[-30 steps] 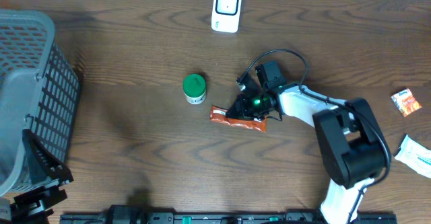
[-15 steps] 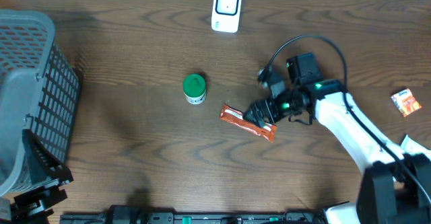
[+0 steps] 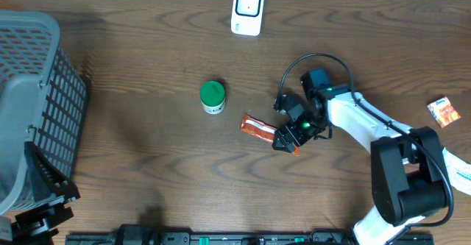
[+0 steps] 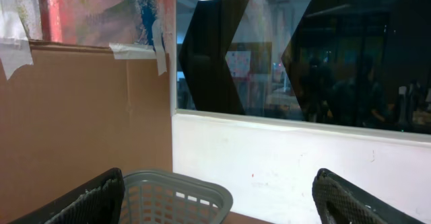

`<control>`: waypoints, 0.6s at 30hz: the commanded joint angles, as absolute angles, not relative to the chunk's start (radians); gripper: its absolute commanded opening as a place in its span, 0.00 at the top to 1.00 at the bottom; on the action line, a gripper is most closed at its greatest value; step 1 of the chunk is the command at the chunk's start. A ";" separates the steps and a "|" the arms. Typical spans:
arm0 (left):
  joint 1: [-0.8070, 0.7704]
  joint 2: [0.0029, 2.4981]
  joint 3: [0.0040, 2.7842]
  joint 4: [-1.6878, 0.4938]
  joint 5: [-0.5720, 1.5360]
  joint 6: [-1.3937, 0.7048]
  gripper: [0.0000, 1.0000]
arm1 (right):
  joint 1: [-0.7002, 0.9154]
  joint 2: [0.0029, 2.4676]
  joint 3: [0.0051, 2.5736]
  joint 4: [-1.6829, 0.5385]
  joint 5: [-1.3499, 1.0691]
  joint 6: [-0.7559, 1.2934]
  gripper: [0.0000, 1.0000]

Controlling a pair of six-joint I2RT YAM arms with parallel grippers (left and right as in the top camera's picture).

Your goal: Scan the item barcode

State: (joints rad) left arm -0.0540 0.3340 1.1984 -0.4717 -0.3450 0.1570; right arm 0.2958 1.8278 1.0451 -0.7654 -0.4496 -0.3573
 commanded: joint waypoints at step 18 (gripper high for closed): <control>-0.049 0.322 1.195 -0.470 -0.340 0.155 0.11 | 0.357 1.947 1.033 -0.824 -0.289 -0.304 0.97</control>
State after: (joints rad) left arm -0.0540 0.3336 1.1984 -0.4713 -0.3450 0.1570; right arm 0.3466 1.9144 1.0843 -0.8211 -0.4618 -0.3527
